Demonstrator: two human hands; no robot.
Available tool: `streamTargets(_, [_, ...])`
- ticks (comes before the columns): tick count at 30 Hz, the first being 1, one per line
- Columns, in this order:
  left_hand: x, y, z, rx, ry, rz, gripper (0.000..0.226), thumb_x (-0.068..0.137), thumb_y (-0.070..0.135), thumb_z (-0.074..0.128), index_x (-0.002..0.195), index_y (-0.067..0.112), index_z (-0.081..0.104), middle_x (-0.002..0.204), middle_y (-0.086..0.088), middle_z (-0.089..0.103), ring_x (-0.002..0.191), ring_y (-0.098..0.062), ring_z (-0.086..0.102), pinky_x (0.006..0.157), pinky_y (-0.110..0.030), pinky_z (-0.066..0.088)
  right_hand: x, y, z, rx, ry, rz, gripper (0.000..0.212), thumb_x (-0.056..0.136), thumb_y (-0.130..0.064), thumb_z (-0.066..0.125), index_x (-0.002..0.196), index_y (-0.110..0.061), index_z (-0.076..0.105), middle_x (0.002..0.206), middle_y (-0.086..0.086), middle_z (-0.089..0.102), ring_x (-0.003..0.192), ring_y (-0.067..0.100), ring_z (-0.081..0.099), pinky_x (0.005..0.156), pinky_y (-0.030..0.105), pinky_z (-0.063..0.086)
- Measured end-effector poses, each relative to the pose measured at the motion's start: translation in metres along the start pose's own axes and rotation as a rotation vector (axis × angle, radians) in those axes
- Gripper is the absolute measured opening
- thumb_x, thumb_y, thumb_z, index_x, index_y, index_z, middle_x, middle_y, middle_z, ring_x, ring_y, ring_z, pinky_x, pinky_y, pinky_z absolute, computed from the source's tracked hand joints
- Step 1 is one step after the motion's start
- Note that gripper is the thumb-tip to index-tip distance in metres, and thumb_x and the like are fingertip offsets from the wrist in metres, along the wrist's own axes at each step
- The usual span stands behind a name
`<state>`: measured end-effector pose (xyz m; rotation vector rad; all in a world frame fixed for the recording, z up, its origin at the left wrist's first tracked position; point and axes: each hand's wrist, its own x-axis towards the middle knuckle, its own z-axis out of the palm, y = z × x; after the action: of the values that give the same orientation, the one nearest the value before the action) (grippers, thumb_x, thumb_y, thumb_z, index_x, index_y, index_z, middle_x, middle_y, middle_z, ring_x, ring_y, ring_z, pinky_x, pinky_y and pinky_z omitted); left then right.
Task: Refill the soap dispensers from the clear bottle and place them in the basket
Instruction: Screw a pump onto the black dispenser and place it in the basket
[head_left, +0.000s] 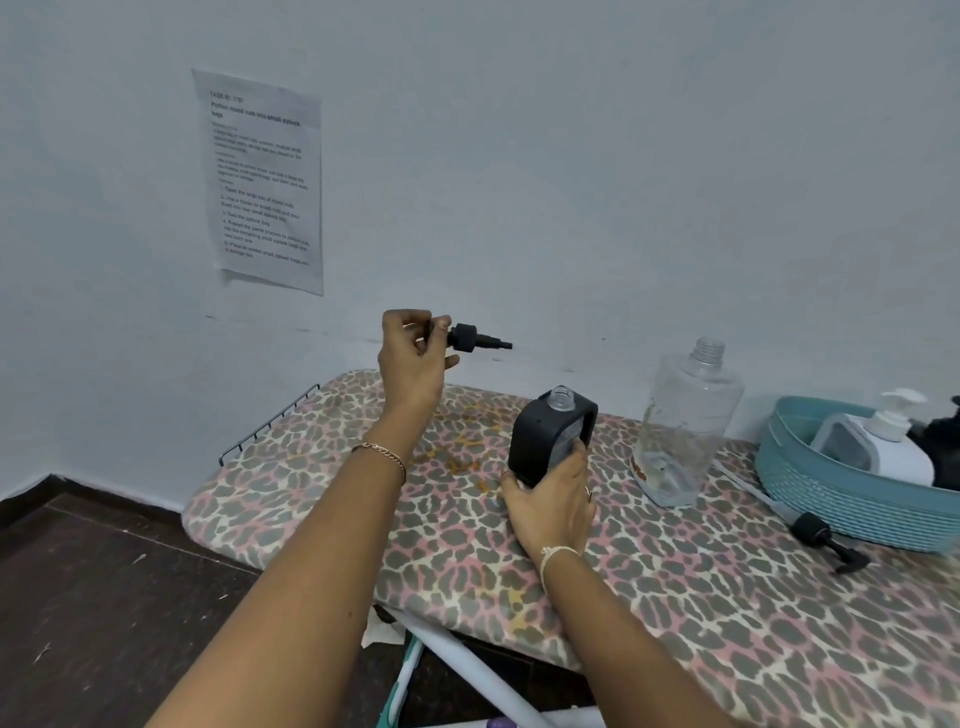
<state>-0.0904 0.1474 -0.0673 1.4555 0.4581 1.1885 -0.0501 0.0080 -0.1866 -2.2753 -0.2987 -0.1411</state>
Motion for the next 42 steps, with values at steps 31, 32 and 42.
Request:
streamTargets(31, [0.002, 0.031, 0.076, 0.498, -0.244, 0.464, 0.012, 0.101, 0.012, 0.041, 0.106, 0.007, 0.051, 0.106, 0.0, 0.06, 0.091, -0.01, 0.048, 0.069, -0.01, 0.037, 0.001, 0.001, -0.001, 0.01, -0.004, 0.013, 0.098, 0.078, -0.047, 0.067, 0.149, -0.008, 0.012, 0.152, 0.007, 0.031, 0.137, 0.024, 0.035, 0.113, 0.042, 0.027])
streamTargets(32, [0.002, 0.032, 0.076, 0.501, -0.246, 0.48, 0.013, 0.101, 0.011, 0.042, 0.106, 0.007, 0.052, 0.105, 0.001, 0.059, 0.091, -0.01, 0.048, 0.069, -0.008, 0.037, 0.001, 0.001, -0.001, 0.009, -0.004, 0.013, 0.098, 0.078, -0.047, 0.067, 0.149, -0.008, 0.012, 0.152, 0.007, 0.031, 0.137, 0.024, 0.035, 0.113, 0.042, 0.027])
streamTargets(42, [-0.008, 0.019, 0.084, 0.565, -0.397, 0.576, 0.012, 0.096, 0.006, 0.05, 0.102, 0.006, 0.06, 0.11, -0.003, 0.065, 0.094, -0.005, 0.058, 0.079, -0.019, 0.046, 0.001, 0.001, -0.001, 0.018, 0.012, 0.003, 0.097, 0.078, -0.046, 0.068, 0.149, -0.009, 0.013, 0.152, 0.007, 0.032, 0.137, 0.023, 0.035, 0.113, 0.04, 0.026])
